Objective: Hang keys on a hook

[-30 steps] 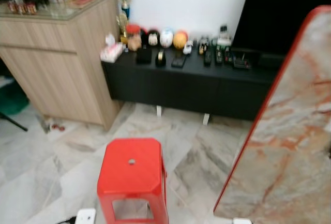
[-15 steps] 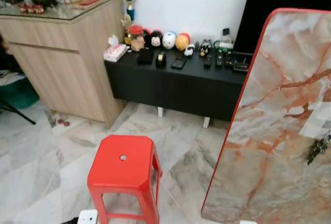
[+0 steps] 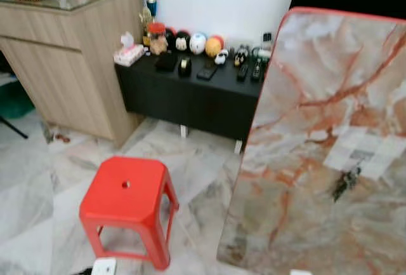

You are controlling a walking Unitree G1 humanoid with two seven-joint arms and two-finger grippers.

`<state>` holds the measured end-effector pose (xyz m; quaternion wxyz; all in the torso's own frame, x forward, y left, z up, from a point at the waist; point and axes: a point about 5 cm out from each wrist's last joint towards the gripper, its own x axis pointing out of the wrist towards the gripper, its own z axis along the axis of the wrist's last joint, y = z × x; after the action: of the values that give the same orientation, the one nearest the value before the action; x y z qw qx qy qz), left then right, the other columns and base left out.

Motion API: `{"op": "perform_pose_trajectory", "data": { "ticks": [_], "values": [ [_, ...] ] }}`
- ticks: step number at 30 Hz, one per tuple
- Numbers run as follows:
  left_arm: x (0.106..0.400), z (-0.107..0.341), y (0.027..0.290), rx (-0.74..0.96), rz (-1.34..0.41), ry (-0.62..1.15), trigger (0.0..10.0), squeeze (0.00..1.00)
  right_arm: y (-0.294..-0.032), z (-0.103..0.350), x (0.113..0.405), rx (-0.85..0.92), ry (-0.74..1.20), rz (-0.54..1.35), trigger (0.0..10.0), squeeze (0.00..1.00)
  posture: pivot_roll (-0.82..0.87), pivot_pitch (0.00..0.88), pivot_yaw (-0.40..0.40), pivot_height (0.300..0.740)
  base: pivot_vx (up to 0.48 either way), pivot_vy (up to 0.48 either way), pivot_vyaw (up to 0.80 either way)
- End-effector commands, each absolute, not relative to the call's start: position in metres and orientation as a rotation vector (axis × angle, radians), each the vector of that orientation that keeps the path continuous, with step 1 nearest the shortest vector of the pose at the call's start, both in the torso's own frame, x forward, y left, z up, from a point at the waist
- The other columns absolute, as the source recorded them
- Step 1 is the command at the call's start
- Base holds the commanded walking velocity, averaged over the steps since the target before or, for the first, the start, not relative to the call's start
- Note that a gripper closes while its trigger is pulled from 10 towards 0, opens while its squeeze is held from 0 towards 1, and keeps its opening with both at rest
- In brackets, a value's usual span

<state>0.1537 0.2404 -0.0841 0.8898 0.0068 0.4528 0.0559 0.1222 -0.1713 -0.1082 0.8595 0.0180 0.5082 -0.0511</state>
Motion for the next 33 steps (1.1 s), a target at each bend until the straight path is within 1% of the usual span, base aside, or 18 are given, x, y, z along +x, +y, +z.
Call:
{"op": "perform_pose_trajectory", "data": {
  "ticks": [1, 12, 27, 30, 33],
  "values": [
    [0.1502, -0.0864, 0.2373, 0.023, 0.094, 0.959, 10.0, 0.0, -0.1771, -0.107, 0.1239, 0.036, 1.057, -0.131, 10.0, 0.0, 0.1, 0.0, -0.035, 0.74, 0.0, -0.285, 0.0],
    [0.1494, -0.0868, 0.2373, 0.029, 0.087, 0.964, 10.0, 0.0, -0.1765, -0.1074, 0.123, 0.033, 1.06, -0.13, 10.0, 0.0, 0.1, 0.0, -0.032, 0.74, 0.0, -0.293, 0.0],
    [0.1471, -0.0881, 0.235, 0.027, 0.067, 0.972, 10.0, 0.0, -0.1792, -0.1077, 0.1198, 0.037, 1.052, -0.168, 10.0, 0.0, 0.1, 0.0, -0.039, 0.74, 0.0, 0.0, 0.0],
    [0.1468, -0.0883, 0.2349, 0.024, 0.068, 0.973, 10.0, 0.0, -0.1798, -0.1078, 0.1191, 0.034, 1.053, -0.183, 10.0, 0.0, 0.1, 0.0, -0.04, 0.74, -0.27, 0.0, 0.0],
    [0.1465, -0.0883, 0.2349, 0.024, 0.068, 0.973, 10.0, 0.0, -0.1798, -0.1076, 0.1191, 0.04, 1.046, -0.19, 10.0, 0.0, 0.1, 0.0, -0.04, 0.74, -0.287, 0.0, -0.54]
  ]
}}
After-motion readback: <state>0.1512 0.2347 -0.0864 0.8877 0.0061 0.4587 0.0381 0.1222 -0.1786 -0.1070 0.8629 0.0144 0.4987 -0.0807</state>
